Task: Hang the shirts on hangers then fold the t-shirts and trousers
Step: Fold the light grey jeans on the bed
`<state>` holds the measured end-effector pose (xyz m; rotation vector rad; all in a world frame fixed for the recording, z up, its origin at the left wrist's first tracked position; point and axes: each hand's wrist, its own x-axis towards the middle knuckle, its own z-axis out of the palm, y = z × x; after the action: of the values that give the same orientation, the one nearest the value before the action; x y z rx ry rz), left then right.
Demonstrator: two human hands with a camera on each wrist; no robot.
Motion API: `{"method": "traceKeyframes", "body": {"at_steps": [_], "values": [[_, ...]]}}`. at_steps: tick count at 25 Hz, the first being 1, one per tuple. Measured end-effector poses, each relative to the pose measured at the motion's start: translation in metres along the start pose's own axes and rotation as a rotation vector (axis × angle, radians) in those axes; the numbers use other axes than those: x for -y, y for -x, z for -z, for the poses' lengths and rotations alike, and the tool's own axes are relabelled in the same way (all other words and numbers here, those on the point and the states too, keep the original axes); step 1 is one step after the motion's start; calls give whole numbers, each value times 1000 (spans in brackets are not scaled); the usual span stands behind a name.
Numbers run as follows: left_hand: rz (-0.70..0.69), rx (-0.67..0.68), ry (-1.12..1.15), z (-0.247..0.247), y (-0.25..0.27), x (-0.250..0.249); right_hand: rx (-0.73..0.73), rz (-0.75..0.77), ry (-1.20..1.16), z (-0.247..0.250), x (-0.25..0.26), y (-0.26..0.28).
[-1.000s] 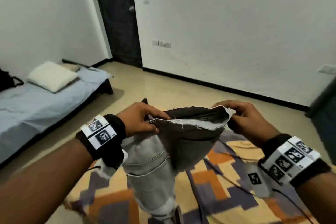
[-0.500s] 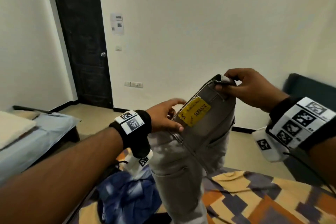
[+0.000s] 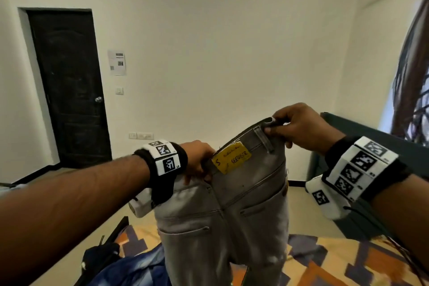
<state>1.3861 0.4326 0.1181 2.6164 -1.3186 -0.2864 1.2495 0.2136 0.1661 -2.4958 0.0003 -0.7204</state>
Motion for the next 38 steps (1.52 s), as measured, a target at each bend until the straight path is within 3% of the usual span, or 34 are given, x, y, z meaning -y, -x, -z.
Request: {"method": "traceKeyframes", "body": {"at_steps": [6, 9, 11, 14, 19, 24, 27, 29, 33, 38], "values": [[147, -13, 15, -8, -27, -77, -26, 19, -126, 44, -51, 28], [147, -73, 167, 0, -37, -106, 0, -20, -217, 79, -80, 37], [141, -74, 175, 4, -42, -124, 73, -48, -283, 101, -101, 46], [157, -2, -52, -2, -49, -145, 290, -134, -309, 108, -129, 61], [109, -50, -306, -29, -39, -155, 512, -211, -377, 88, -162, 72], [111, 32, 2, -53, 2, -147, 616, 10, -197, 24, -159, 73], [146, 133, -161, -53, 19, -130, 781, -11, -416, -5, -155, 73], [177, 168, -255, -52, 30, -120, 796, 24, -431, -19, -150, 74], [191, 211, -384, -49, 46, -96, 794, 314, -121, -52, -121, 79], [254, 228, -406, -35, 64, -46, 982, 375, -97, -85, -57, 78]]}}
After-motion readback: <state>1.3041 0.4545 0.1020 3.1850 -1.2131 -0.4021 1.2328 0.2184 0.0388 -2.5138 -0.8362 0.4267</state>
